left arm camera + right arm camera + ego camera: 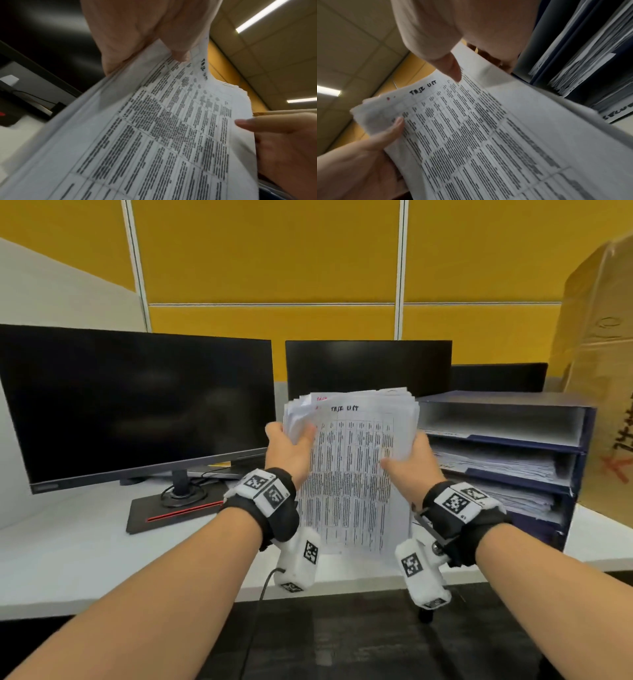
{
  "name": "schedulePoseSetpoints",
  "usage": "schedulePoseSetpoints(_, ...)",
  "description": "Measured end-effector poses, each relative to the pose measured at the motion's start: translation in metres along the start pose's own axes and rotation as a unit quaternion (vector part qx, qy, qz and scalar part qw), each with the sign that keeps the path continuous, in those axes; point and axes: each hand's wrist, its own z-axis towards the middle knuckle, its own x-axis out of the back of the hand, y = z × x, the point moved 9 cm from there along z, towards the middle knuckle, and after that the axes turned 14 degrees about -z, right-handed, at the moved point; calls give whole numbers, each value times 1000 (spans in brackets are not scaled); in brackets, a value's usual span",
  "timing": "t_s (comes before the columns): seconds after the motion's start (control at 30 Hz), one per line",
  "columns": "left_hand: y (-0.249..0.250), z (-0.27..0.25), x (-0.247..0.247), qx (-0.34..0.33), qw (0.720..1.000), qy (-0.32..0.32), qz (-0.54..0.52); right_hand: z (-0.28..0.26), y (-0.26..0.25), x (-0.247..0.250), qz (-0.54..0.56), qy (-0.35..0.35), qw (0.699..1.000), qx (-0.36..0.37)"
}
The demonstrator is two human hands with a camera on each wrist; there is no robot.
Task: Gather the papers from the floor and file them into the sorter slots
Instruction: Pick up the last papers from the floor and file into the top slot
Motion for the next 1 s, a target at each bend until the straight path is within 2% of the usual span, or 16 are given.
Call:
schedulePoseSetpoints(0.17,0,1,12,-5,1000,-5,-2,-2,0,7,46,32,998,-3)
schedulePoseSetpoints(0.3,13,2,12,-28,998,3,63,-4,-20,4,-38,21,998,43)
schedulePoseSetpoints(0.43,23,4,13,-43,997,39,42,-1,-36,17,-45,52,995,67)
schedulePoseSetpoints(0.6,8,8,2,10,998,7,55,11,-43,15,-85,-41,993,77)
schedulePoseSetpoints(0.77,-9,10,-4,65,996,-32,51,17,-16,15,-90,-72,993,41)
schedulePoseSetpoints(0.83,-8,8,-8,51,994,-52,77,18,-7,8,-88,-87,992,38)
schedulePoseSetpoints(1.0,1,15,6,17,999,10,36,22,-18,24,-66,4,997,40)
